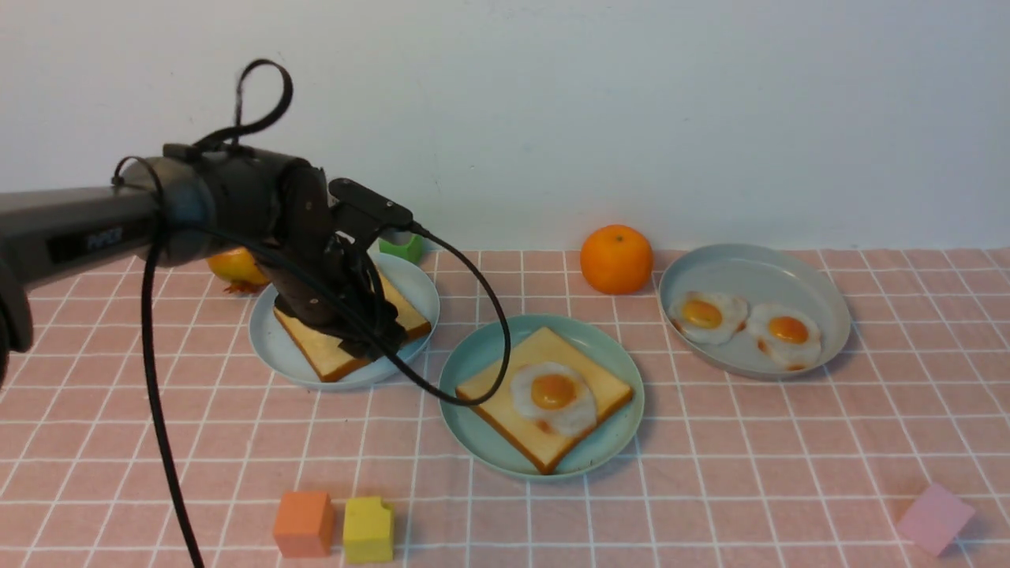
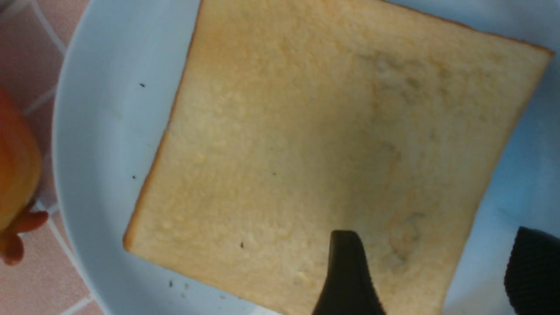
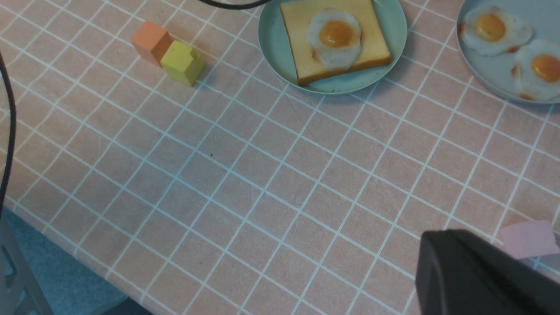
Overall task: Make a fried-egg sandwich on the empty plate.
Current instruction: Use the left arm to grab a slice of bread
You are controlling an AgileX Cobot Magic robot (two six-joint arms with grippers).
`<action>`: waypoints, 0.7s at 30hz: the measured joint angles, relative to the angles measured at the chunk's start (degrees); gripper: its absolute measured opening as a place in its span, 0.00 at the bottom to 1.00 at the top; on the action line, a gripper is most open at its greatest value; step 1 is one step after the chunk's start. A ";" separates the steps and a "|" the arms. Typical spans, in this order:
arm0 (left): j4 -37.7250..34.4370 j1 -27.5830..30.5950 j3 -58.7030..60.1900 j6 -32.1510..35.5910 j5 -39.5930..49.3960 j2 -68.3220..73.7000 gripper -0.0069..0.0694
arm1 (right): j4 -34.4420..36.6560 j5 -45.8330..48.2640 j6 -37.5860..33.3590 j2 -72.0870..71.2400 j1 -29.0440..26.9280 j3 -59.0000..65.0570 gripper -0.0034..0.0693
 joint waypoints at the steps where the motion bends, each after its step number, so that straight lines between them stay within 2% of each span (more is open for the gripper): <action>1: 0.57 0.00 0.00 0.05 -0.25 0.35 0.75 | 0.00 0.00 0.00 0.00 0.00 0.00 0.06; 9: 4.70 -0.71 -0.18 0.05 -1.07 2.81 0.70 | 0.00 0.00 0.00 -0.05 0.00 1.04 0.06; 14: 9.01 -2.21 -0.50 0.05 -1.94 3.41 0.61 | 0.00 0.00 0.00 -0.05 0.00 1.04 0.07; 21: 13.28 -4.55 -0.83 0.05 -1.54 4.30 0.32 | 1.80 0.00 0.00 -0.05 0.00 1.04 0.08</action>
